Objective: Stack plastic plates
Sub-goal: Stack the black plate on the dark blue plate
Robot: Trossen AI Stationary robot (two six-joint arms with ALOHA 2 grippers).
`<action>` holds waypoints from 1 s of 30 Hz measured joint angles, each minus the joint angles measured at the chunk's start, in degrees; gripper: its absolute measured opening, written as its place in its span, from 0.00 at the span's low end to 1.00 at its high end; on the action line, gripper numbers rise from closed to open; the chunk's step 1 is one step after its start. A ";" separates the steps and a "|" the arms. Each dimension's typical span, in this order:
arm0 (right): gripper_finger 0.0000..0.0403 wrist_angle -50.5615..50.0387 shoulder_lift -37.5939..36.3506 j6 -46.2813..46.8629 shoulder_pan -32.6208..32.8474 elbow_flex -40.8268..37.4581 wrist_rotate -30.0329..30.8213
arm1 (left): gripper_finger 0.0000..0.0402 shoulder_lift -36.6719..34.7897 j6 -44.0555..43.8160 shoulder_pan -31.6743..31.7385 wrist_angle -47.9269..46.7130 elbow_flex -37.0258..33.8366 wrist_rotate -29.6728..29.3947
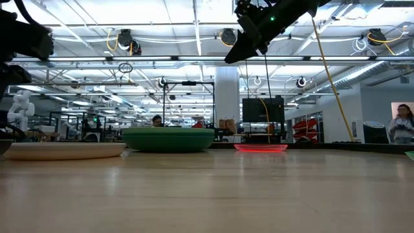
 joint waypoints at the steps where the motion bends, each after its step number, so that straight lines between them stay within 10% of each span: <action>1: 0.23 -0.02 0.00 0.00 0.00 0.00 0.00 | 0.37 0.21 0.00 0.00 0.56 0.00 0.00; 30: 0.23 -0.63 0.00 0.00 -0.01 0.00 0.00 | 0.37 12.42 -0.85 -4.42 3.67 -0.04 0.55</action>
